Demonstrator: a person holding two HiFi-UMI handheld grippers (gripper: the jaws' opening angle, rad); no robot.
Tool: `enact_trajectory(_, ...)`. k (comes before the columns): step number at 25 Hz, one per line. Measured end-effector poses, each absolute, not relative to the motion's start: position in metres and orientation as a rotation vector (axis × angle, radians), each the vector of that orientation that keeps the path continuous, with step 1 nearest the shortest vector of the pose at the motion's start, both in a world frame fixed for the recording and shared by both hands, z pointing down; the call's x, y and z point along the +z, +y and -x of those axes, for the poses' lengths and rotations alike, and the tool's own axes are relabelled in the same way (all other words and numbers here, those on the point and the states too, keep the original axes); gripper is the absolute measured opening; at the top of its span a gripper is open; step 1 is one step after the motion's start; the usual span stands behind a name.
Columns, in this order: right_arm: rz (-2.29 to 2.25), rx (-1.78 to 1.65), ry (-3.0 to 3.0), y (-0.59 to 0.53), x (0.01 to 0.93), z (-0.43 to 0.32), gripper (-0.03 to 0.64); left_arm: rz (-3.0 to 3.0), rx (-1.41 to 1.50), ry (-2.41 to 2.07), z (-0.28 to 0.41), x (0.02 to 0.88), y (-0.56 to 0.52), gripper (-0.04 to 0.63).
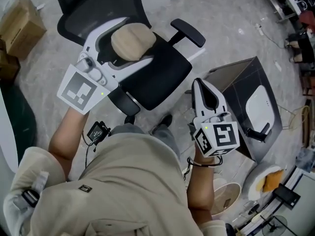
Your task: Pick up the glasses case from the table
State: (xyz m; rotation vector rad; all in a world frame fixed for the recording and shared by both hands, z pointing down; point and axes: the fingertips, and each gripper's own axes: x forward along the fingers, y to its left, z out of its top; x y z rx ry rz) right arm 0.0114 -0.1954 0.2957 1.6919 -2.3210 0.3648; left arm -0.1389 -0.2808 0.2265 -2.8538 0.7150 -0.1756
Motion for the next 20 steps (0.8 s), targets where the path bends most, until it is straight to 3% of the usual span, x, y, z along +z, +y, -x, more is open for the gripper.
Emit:
enact_trajectory(10, -1.63, 0.217, -2.386, -0.192, 0.247, 0.02, 0.021, 2.804, -0.211, 0.763, 0.184, 0.201, -0.255, 0.41)
enact_trajectory(20, -1.651, 0.228, -2.37, -0.185, 0.242, 0.016, 0.021, 2.848, -0.192, 0.775, 0.185, 0.2, -0.251, 0.409)
